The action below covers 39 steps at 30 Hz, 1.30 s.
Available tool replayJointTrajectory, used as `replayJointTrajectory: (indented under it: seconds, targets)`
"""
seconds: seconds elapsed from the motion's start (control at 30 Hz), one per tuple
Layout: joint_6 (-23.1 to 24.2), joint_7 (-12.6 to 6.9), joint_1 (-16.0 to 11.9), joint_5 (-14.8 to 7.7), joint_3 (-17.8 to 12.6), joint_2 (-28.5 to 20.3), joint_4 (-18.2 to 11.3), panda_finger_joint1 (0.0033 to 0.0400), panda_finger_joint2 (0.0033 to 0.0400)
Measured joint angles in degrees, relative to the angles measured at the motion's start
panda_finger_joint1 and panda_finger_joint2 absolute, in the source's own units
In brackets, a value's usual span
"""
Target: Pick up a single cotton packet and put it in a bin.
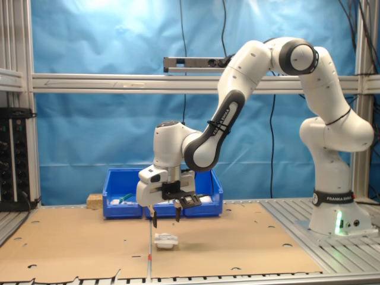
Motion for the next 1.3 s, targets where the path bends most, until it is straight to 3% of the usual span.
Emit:
replayJointTrajectory:
  seconds: [0.5, 0.97, 1.3]
  targets:
    - [0.4, 0.35, 0.0, 2.0, 1.8, 2.1, 1.3, 0.04, 0.04]
    - [0.9, 0.96, -0.1, 4.4, 2.8, 6.6, 4.6, 0.04, 0.04]
    - [1.1, 1.07, -0.1, 5.0, 3.2, 9.0, 5.1, 0.04, 0.04]
